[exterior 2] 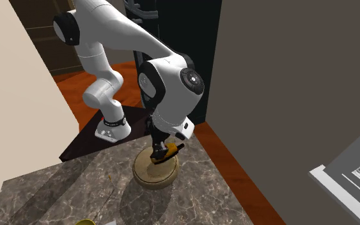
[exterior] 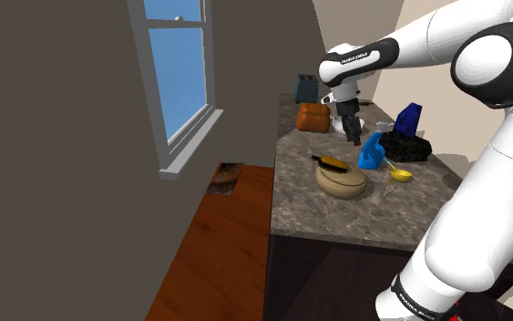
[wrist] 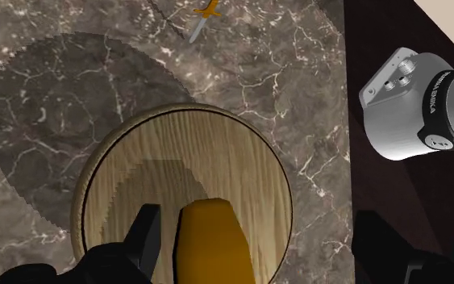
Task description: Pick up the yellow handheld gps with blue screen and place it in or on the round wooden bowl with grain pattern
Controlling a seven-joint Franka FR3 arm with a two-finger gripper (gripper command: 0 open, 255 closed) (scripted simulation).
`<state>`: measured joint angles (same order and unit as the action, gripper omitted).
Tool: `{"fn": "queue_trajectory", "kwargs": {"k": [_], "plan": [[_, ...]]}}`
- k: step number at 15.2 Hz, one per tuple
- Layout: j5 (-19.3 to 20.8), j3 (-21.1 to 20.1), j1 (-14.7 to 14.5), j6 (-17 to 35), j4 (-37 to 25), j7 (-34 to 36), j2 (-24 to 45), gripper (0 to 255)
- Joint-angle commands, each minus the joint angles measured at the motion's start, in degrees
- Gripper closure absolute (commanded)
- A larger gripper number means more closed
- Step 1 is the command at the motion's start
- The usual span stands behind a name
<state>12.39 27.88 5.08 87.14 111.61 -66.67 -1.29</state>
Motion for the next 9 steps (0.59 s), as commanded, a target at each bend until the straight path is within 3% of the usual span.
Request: {"fn": "queue_trajectory", "kwargs": {"k": [1, 4, 9], "plan": [[-0.36, -0.1, -0.11, -1.83, -2.48, -0.31, 0.71, 0], [-1.42, -0.29, -0.29, -7.0, -9.89, -1.32, 3.13, 0], [-1.42, -0.3, -0.28, -7.0, -9.89, -1.32, 3.13, 0]]}}
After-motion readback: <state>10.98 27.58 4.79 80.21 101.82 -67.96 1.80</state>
